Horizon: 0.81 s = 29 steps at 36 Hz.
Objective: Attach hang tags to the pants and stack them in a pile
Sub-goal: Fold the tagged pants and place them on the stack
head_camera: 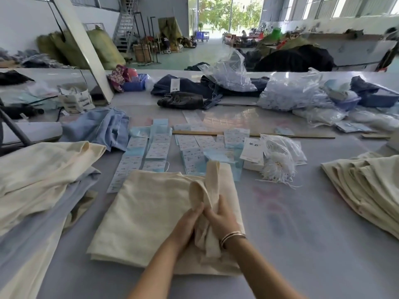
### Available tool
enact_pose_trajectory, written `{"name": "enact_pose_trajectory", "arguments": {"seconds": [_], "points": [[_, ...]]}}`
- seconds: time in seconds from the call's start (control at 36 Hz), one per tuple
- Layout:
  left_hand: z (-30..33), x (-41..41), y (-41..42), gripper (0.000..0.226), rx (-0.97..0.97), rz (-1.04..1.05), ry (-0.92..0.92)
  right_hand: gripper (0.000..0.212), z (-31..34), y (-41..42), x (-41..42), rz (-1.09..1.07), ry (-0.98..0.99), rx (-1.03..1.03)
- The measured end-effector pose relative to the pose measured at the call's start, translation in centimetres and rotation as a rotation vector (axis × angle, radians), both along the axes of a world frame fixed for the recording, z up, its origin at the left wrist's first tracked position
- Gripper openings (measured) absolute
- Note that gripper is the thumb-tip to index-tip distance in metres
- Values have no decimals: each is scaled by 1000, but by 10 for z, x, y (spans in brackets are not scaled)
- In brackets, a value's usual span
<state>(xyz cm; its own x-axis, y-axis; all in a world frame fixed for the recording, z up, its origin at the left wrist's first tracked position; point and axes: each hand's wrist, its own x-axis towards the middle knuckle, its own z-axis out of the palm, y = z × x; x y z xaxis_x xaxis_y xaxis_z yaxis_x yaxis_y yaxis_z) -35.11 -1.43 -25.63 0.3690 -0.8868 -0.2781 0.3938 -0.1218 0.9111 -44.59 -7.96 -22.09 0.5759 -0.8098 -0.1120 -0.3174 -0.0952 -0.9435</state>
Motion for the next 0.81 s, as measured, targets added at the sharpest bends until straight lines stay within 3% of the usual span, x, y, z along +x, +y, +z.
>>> {"name": "enact_pose_trajectory", "arguments": {"seconds": [0.11,0.25,0.42,0.5,0.58,0.64,0.72,0.81], "points": [[-7,6,2,40,70,89,-121,29,-12,-5,-5,-98,-247,188],[-5,5,5,35,72,198,-43,30,-12,-19,-18,-118,-436,420],[-2,5,4,34,92,241,57,37,-18,-23,-24,-55,-596,555],[4,5,2,37,82,201,8,40,-18,-22,-23,-44,-583,533],[7,-2,-4,51,135,111,-217,44,-18,-21,-20,-40,-523,481],[6,-6,-7,40,175,142,-270,38,-19,-21,-20,-49,-503,460],[5,-4,-7,29,162,179,-127,40,-17,-18,-22,-72,-463,337],[4,0,-4,37,149,134,27,68,-8,-17,-29,-119,-437,99]]}}
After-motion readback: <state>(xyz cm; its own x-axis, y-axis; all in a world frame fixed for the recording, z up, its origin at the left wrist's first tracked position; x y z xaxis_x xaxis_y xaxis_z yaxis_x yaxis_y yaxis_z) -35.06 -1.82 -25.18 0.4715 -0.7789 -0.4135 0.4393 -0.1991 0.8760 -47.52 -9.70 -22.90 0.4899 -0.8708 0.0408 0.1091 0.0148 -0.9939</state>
